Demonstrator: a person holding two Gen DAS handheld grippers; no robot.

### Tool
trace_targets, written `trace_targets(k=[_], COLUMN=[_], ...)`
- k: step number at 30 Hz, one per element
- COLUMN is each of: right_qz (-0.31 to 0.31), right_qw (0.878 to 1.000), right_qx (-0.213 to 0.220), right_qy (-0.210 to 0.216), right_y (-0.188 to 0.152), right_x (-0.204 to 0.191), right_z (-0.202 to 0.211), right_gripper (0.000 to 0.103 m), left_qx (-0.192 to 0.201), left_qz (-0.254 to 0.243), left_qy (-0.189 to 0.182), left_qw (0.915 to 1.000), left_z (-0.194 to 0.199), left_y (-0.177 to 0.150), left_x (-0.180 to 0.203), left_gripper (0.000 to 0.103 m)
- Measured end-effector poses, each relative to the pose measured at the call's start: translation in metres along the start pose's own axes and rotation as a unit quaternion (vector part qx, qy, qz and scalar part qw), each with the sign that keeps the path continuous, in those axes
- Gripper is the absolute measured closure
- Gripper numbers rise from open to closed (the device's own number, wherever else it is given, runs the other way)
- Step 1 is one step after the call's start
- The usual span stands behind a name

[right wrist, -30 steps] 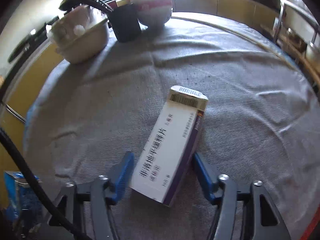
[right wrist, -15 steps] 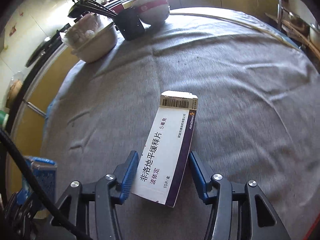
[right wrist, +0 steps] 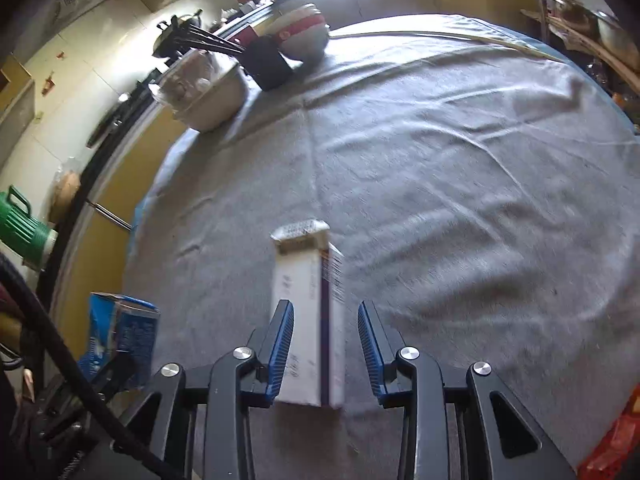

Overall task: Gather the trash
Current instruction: 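Grasp the white medicine box with the right tool while the left tool holds the carton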

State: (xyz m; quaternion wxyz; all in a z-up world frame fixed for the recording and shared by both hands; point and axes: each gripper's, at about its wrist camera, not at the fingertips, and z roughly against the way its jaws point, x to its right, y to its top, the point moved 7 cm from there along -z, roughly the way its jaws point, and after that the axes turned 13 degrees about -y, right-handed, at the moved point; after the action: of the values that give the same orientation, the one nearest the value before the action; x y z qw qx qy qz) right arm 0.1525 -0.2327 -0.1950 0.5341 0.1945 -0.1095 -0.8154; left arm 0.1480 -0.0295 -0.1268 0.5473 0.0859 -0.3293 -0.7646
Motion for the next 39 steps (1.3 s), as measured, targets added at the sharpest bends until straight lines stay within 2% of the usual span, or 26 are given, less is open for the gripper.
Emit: trace_targets(k=[6, 8, 9, 10, 16, 22, 24, 27, 34, 39], right_qz=[-0.016, -0.029, -0.032, -0.034, 0.008, 0.076, 0.088, 0.118, 0.106, 0.106], right_qw=[1.000, 0.999, 0.999, 0.999, 1.000, 0.995, 0.993, 0.988, 0.991, 0.991], right_qx=[0.005, 0.020, 0.029, 0.037, 0.030, 0.023, 0.013, 0.031, 0.030, 0.046], right_qy=[0.025, 0.025, 0.022, 0.019, 0.008, -0.056, -0.071, -0.099, -0.078, -0.069], right_y=[-0.011, -0.008, -0.007, -0.004, -0.007, -0.025, -0.031, -0.035, -0.037, -0.037], right_x=[0.012, 0.016, 0.017, 0.016, -0.014, -0.040, -0.040, -0.041, -0.033, -0.038], right_z=[0.011, 0.018, 0.021, 0.025, 0.018, -0.008, -0.019, -0.021, -0.016, 0.002], right_gripper=[0.063, 0.044, 0.029, 0.028, 0.028, 0.029, 0.032, 0.051, 0.052, 0.052], left_qx=[0.006, 0.006, 0.006, 0.007, 0.006, 0.006, 0.007, 0.006, 0.007, 0.010], left_qz=[0.018, 0.024, 0.026, 0.027, 0.030, 0.038, 0.042, 0.045, 0.039, 0.032], left_qy=[0.009, 0.011, 0.012, 0.013, 0.009, 0.011, 0.012, 0.016, 0.014, 0.017], left_qw=[0.9998, 0.9996, 0.9996, 0.9995, 0.9995, 0.9992, 0.9990, 0.9989, 0.9991, 0.9993], left_z=[0.009, 0.010, 0.011, 0.012, 0.012, 0.015, 0.017, 0.017, 0.021, 0.026], left_y=[-0.008, -0.010, -0.010, -0.011, -0.015, -0.017, -0.018, -0.018, -0.017, -0.016], left_x=[-0.010, -0.013, -0.015, -0.017, -0.022, -0.033, -0.037, -0.041, -0.034, -0.028], left_gripper=[0.047, 0.047, 0.047, 0.047, 0.047, 0.047, 0.047, 0.047, 0.047, 0.047])
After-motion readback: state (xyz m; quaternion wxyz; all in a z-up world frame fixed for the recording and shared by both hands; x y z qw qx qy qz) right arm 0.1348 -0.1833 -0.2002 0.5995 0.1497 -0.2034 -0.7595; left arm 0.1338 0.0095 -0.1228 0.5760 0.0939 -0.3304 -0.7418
